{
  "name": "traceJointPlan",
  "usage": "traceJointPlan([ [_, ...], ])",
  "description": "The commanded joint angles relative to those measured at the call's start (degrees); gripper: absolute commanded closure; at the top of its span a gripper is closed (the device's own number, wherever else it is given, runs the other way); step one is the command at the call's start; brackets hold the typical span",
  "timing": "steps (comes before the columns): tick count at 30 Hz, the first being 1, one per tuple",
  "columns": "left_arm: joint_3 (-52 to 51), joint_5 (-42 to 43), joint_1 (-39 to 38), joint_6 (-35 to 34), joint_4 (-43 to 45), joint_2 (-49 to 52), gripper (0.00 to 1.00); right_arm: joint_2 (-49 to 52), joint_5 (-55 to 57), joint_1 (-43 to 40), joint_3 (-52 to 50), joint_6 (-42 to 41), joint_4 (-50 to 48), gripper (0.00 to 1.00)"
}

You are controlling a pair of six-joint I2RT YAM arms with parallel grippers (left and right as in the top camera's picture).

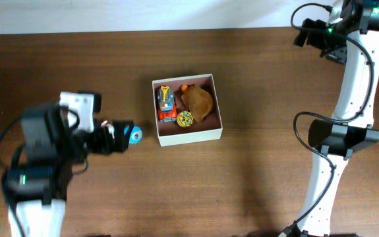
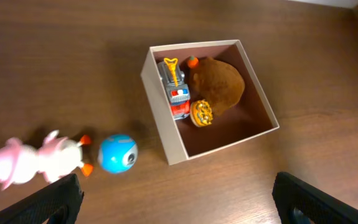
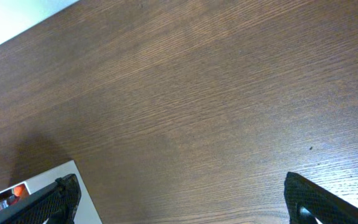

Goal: Pack container
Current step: 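Move the left gripper to the pink-white plush toy and grasp it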

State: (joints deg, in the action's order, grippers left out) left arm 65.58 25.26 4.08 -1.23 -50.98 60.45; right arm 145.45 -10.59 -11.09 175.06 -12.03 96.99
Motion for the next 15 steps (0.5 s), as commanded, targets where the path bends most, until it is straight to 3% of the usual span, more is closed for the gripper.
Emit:
traceJointPlan([
  [1,1.44,5.09,-0.17,-0.68,-0.31,7.26,0.00,-2.14,-0.35,0.20,-0.26,-0.31,0.33,0.01],
  [4,1.44,5.49,-0.17,-0.39,0.04,11.89,0.00,-2.14,-0.35,0.20,-0.26,-0.33,0.33,0.01],
  [7,1.44,-0.04,-0.17,-0.79,0.83,15.54,0.00,-2.14,-0.35,0.20,-0.26,-0.33,0.33,0.01],
  [11,1.44,-15.98,-0.17,-12.33,-0.11,20.00,0.01,-2.14,-0.35,0.20,-0.26,-0.33,0.33,0.01],
  [15,1.44,-22.23,-0.17,-15.15,1.01,24.83,0.01,-2.14,-0.35,0.20,-0.26,-0.33,0.33,0.01],
])
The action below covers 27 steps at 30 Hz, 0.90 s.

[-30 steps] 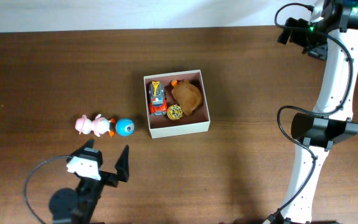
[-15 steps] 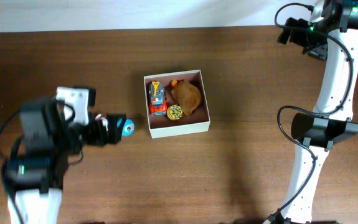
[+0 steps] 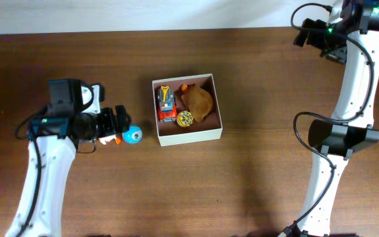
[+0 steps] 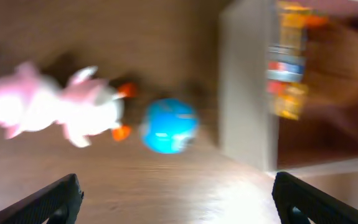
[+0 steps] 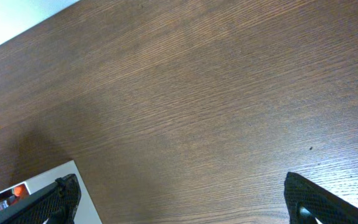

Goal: Pack container
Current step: 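Move the left gripper to the pink-white plush toy and grasp it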

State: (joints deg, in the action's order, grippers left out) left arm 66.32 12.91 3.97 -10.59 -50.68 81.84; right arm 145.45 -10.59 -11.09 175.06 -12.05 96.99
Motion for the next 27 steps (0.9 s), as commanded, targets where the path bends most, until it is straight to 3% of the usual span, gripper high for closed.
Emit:
traceJointPlan([
  [1,0.70,-10.43,-0.07,-5.90,1.31,4.74,0.01,-2.14,-0.35,0.20,-0.26,-0.31,0.33,0.01],
  [6,0.70,-11.93,-0.07,-5.90,6.16,10.95,0.02,-2.14,-0.35,0.20,-0.26,-0.31,0.33,0.01],
  [11,0.70,-12.96,-0.07,-5.90,10.38,15.30,0.11,-2.14,-0.35,0.20,-0.26,-0.31,0.33,0.01],
  [12,0.70,-13.16,-0.07,-5.90,10.78,15.91,0.17,-2.14,-0.35,0.20,-0.26,-0.31,0.33,0.01],
  [17,0.68,-14.93,-0.07,-5.88,10.36,17.90,0.30,-2.14,-0.33,0.20,-0.26,-0.31,0.33,0.01],
  [22,0.68,-15.30,-0.09,-5.90,8.85,18.60,0.53,-2.14,-0.35,0.20,-0.26,-0.31,0.33,0.01],
  [27,0.68,-15.32,-0.09,-5.90,6.49,18.60,0.60,-2.14,-0.35,0.20,-0.26,-0.31,0.33,0.01],
])
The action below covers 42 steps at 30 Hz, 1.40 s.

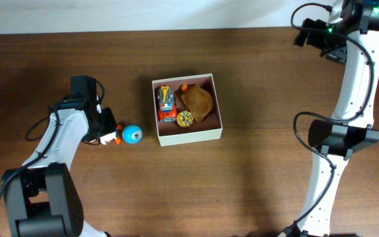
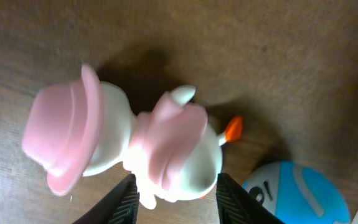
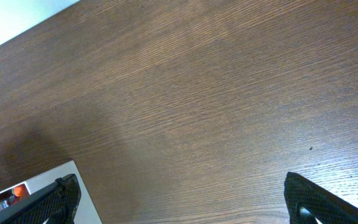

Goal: Pack container
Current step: 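Move the left gripper to the pink-white plush toy and grasp it, then lift the pink plush toy and lower it into the box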

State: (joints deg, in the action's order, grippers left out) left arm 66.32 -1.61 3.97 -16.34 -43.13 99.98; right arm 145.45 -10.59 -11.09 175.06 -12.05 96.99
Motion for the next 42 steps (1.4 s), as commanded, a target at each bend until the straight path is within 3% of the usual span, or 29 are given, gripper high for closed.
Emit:
traceJointPlan([
  [1,0.68,-0.79,-0.09,-0.15,-1.33,0.46,0.60,-2.14,-0.35,0.20,-0.26,-0.31,0.33,0.01],
  [6,0.37,-0.76,-0.13,-0.17,-1.27,0.63,0.69,-2.14,-0.35,0.20,-0.26,-0.31,0.33,0.01],
  [20,0.35,-0.81,-2.78,-0.35,2.10,7.78,0.69,-2.14,-0.35,0.20,-0.26,-0.31,0.33,0.01],
  [27,0.48,-1.27,-2.69,-0.35,2.19,8.63,0.98,-2.14,-0.35,0.20,-0.26,-0.31,0.33,0.01],
  [34,1.79,-1.18,-2.69,-0.37,0.74,8.52,0.98,-2.14,-0.35,0.20,-0.26,-0.31,0.33,0.01],
  [42,15.69,-1.20,-2.69,-0.33,-12.66,8.31,0.98,-2.14,-0.35,0.20,-0.26,-0.28,0.33,0.01],
])
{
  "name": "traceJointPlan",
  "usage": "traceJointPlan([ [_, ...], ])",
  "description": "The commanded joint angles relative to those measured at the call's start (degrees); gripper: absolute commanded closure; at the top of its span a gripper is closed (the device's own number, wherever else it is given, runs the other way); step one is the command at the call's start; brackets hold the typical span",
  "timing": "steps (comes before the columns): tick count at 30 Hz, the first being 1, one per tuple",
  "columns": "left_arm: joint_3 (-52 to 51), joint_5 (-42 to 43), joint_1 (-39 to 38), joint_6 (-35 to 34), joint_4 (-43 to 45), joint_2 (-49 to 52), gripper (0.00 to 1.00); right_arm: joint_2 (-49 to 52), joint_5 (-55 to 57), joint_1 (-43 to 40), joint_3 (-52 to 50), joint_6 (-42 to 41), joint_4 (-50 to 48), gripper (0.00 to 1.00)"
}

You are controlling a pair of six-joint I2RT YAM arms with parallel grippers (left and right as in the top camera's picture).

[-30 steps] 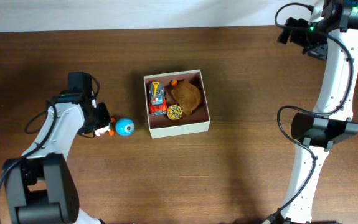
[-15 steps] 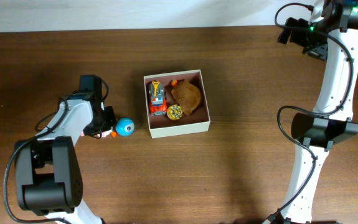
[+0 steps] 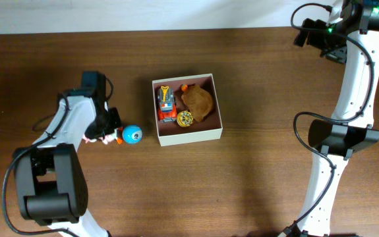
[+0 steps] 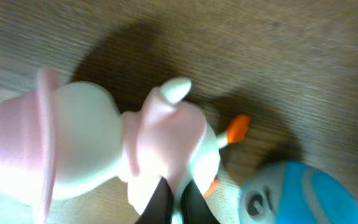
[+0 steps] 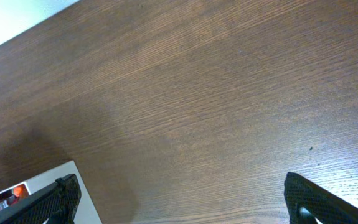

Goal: Pack container
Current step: 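Lift the pink plush toy and lower it into the box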

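A white and pink duck toy (image 4: pixel 104 143) lies on the table left of a blue ball (image 4: pixel 297 193). My left gripper (image 4: pixel 174 202) is shut on the duck's body, its dark fingers pinching white plastic. From overhead, the duck (image 3: pixel 103 137) and ball (image 3: pixel 132 134) sit just left of the white box (image 3: pixel 189 137). The box holds a toy truck (image 3: pixel 167 105), a brown plush (image 3: pixel 199 102) and a small yellow round toy (image 3: pixel 185 118). My right gripper (image 5: pixel 179 196) hangs open high over bare wood at the far right (image 3: pixel 318 36).
The wooden table (image 3: pixel 268 164) runs wide around the box. A corner of the box (image 5: pixel 42 177) shows at the lower left of the right wrist view. The right arm's base (image 3: pixel 341 138) stands at the right side.
My left gripper's fingers stood apart on either side of the duck; now they are shut on its body. The duck still lies on the table. The right arm has not moved.
My left gripper hung open above the table with duck, ball and box in sight. Then it was nearer the duck and ball. Later its open fingers flanked the duck, and now they are shut on it. The right arm stayed still throughout.
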State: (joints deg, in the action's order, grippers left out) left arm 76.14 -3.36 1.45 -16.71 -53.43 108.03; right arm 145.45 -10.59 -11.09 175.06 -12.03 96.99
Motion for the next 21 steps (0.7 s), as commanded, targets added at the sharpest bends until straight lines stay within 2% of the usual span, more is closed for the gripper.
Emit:
traceJointPlan([
  [1,8.50,0.55,-0.20,0.04,-4.66,0.15,0.98,-2.14,-0.35,0.20,-0.26,-0.33,0.33,0.01],
  [8,30.88,2.80,-2.38,0.02,-23.67,0.09,0.98,-2.14,-0.35,0.20,-0.26,-0.33,0.33,0.01],
  [11,35.93,6.25,-5.68,0.02,-27.15,-0.22,0.98,-2.14,-0.35,0.20,-0.26,-0.33,0.33,0.01],
  [15,39.54,7.04,-12.63,-0.39,-28.28,-1.09,0.98,-2.14,-0.35,0.20,-0.26,-0.33,0.33,0.01],
  [21,40.63,6.47,-24.70,-5.18,-26.01,-1.29,0.98,-2.14,-0.35,0.20,-0.26,-0.33,0.33,0.01],
])
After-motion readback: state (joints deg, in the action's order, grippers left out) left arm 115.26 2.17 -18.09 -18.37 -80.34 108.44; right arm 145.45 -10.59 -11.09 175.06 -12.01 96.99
